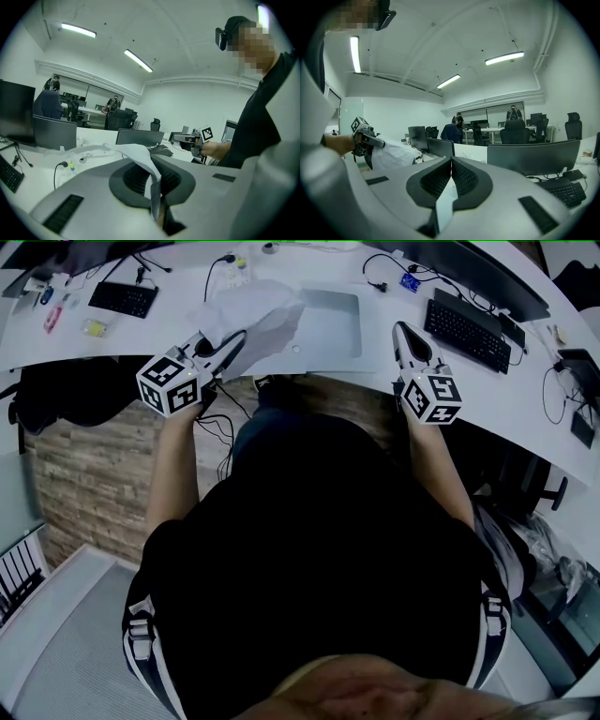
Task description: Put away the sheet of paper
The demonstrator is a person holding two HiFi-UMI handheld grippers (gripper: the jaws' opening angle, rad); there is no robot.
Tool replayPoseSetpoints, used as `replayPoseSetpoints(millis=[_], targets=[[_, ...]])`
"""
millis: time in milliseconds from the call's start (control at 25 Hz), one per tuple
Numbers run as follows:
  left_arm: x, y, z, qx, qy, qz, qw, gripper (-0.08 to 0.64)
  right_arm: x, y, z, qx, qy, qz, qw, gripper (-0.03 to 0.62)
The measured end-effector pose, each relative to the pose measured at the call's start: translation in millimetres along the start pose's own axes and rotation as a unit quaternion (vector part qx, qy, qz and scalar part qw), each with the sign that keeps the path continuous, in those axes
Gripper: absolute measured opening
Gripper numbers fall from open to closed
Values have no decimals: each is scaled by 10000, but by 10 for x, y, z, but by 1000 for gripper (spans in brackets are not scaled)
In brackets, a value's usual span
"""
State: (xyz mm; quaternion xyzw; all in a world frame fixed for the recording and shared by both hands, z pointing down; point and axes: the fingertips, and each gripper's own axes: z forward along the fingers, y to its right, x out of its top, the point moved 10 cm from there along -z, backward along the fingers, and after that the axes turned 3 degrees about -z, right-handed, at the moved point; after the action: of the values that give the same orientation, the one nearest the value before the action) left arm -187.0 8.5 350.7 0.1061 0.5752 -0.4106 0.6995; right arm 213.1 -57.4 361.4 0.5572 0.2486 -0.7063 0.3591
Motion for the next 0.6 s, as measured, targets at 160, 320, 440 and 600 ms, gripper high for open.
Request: replayPoseSetpoints(millis=[160,320,440,600], targets=[[-17,-38,58,-68,-71,-10,10000,20,16,3,43,-24,-2,-12,10000,15],[-33,-73,100,-166,-130,-19,9998,20,23,4,98,-50,-39,-34,10000,15],[-43,-129,131,-194,-118,-46,9997,20,14,24,146,-86,-68,-53,9999,15],[-60,-214,178,-238,-138,-116,9996,20,-3,35,217,-123,-106,-7,9999,15]])
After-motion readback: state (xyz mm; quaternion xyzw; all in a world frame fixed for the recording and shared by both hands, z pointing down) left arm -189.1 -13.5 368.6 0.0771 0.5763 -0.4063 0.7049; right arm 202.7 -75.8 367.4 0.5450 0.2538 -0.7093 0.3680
